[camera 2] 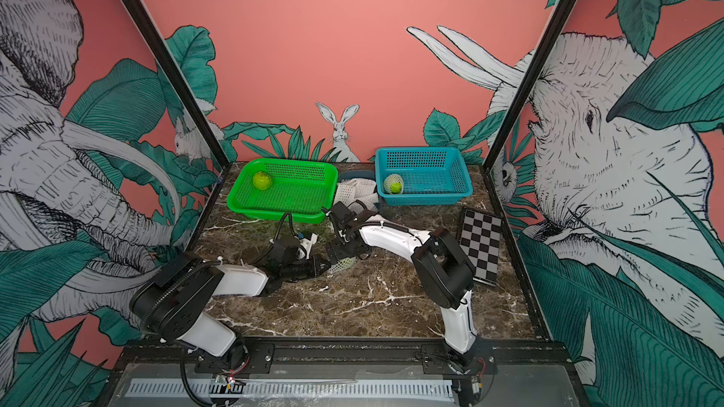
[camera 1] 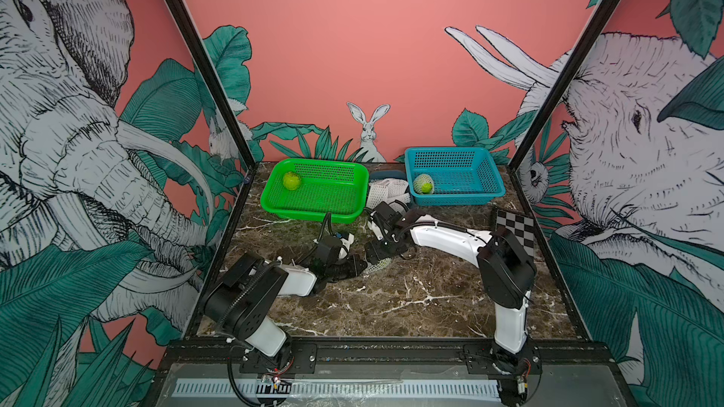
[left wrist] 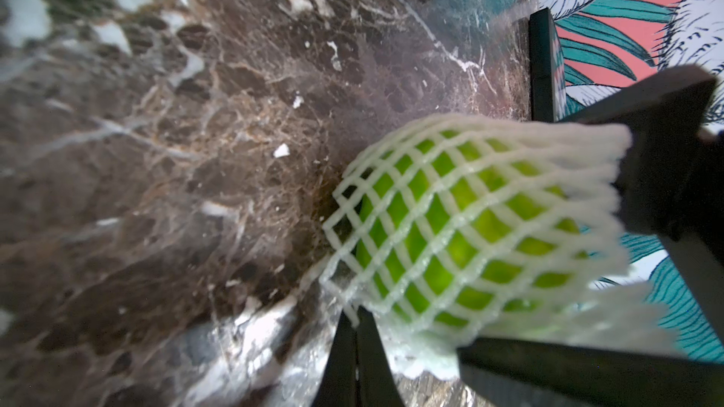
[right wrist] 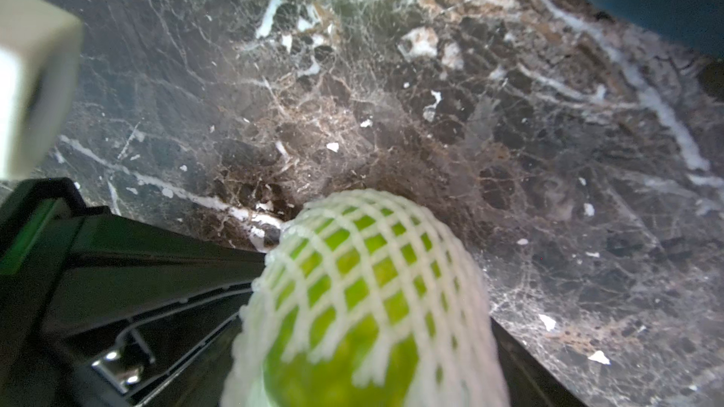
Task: Sleeve custard apples in foam nets
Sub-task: Adjust the foam net on the custard apple.
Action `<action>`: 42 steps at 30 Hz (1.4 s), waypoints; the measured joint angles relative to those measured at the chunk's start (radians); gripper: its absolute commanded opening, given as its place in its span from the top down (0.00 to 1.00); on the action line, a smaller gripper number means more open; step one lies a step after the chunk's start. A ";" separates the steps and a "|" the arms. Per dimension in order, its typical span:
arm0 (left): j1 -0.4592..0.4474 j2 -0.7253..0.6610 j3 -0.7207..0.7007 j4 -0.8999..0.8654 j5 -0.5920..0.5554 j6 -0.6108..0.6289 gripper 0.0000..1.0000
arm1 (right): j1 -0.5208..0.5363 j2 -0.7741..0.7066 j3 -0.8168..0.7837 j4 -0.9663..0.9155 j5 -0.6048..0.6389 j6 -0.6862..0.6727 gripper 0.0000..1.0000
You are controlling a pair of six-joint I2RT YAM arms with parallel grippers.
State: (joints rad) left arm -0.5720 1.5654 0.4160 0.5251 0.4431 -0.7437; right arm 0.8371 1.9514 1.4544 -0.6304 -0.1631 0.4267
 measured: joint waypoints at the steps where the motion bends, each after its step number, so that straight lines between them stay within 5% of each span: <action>1: 0.000 0.003 0.000 0.002 0.000 0.000 1.00 | 0.000 0.000 0.000 0.001 0.002 0.000 0.14; 24: -0.003 0.024 0.002 0.004 -0.013 0.000 1.00 | 0.002 0.003 0.000 -0.014 0.017 0.007 0.01; 42: -0.004 0.024 0.002 0.003 -0.013 0.000 1.00 | 0.008 -0.043 0.000 -0.033 0.021 0.013 0.01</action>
State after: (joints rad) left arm -0.5758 1.5894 0.4183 0.5285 0.4301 -0.7441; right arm 0.8448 1.9079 1.4544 -0.6632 -0.1417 0.4393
